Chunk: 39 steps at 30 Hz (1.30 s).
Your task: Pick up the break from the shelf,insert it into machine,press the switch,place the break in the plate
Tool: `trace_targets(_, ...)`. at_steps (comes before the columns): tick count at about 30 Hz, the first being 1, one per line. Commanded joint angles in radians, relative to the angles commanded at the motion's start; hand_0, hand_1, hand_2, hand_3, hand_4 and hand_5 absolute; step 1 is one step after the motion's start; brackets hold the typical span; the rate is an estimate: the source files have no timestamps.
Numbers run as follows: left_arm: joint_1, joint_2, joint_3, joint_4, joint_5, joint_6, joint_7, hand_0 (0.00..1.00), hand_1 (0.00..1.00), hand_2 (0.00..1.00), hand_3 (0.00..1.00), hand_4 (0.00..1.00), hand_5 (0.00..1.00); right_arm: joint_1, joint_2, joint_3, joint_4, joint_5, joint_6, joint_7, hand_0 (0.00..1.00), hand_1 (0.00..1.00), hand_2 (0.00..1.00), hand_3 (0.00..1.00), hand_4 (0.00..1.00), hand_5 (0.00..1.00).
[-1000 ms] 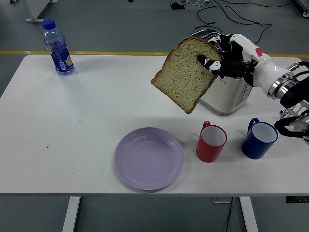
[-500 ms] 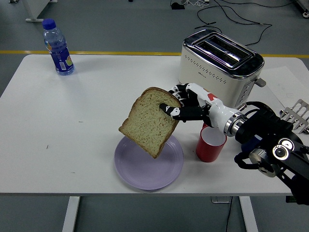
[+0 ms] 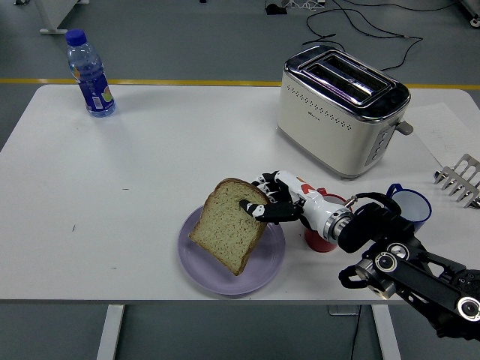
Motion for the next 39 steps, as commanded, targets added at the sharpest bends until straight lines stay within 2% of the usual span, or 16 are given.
trace_targets(14, -0.006, -0.001, 0.02, 0.0, -0.028, 0.002, -0.005, 0.677, 0.596, 0.643, 0.672, 0.401, 0.998, 0.001, 0.047, -0.048, -0.062, -0.013, -0.036, 0.011, 0.098, 0.166, 0.289, 0.398, 0.449, 0.002)
trace_targets(16, -0.007, -0.001, 0.024, 0.0, -0.033, 0.003, -0.006, 0.677, 0.596, 0.643, 0.672, 0.401, 0.998, 0.005, 0.047, -0.053, -0.065, 0.0, -0.031, 0.02, 0.098, 0.166, 0.289, 0.398, 0.449, 0.002)
trace_targets(17, -0.007, -0.001, 0.025, 0.0, -0.036, 0.003, -0.007, 0.677, 0.596, 0.643, 0.672, 0.401, 0.998, 0.009, 0.046, -0.055, -0.066, 0.007, -0.027, 0.026, 0.11, 0.174, 0.316, 0.438, 0.472, 0.002)
trace_targets(22, -0.008, -0.001, 0.029, 0.0, -0.042, 0.003, -0.008, 0.677, 0.596, 0.643, 0.672, 0.401, 0.998, 0.017, 0.044, -0.051, -0.07, 0.015, 0.01, 0.036, 0.11, 0.174, 0.316, 0.438, 0.472, 0.002)
trace_targets(23, -0.009, -0.001, 0.03, 0.0, -0.042, 0.003, -0.008, 0.677, 0.596, 0.643, 0.672, 0.401, 0.998, 0.018, 0.044, -0.05, -0.071, 0.015, 0.021, 0.038, 0.237, 0.304, 0.409, 0.486, 0.501, 0.13)
trace_targets(28, -0.01, -0.001, 0.035, 0.0, -0.05, 0.004, -0.008, 0.677, 0.596, 0.643, 0.672, 0.401, 0.998, 0.019, 0.041, -0.04, -0.076, -0.036, 0.113, 0.028, 0.237, 0.304, 0.409, 0.486, 0.501, 0.13)
trace_targets(29, -0.01, -0.001, 0.036, 0.0, -0.051, 0.004, -0.008, 0.677, 0.596, 0.643, 0.672, 0.402, 0.998, 0.019, 0.041, -0.039, -0.079, -0.049, 0.131, 0.031, 0.489, 0.505, 0.523, 0.518, 0.542, 0.205)
trace_targets(34, -0.011, -0.001, 0.038, 0.0, -0.053, 0.004, -0.009, 0.677, 0.596, 0.643, 0.672, 0.402, 0.998, 0.024, 0.048, -0.032, -0.092, -0.094, 0.156, 0.06, 0.489, 0.505, 0.523, 0.518, 0.542, 0.205)
trace_targets(35, -0.011, -0.001, 0.039, 0.0, -0.054, 0.004, -0.009, 0.677, 0.596, 0.642, 0.672, 0.403, 0.998, 0.027, 0.05, -0.03, -0.097, -0.114, 0.159, 0.069, 0.617, 0.602, 0.598, 0.553, 0.574, 0.238)
trace_targets(39, -0.012, 0.0, 0.041, 0.0, -0.056, 0.004, -0.009, 0.677, 0.596, 0.642, 0.672, 0.403, 0.998, 0.032, 0.056, -0.025, -0.108, -0.149, 0.159, 0.092, 0.617, 0.602, 0.598, 0.553, 0.574, 0.238)
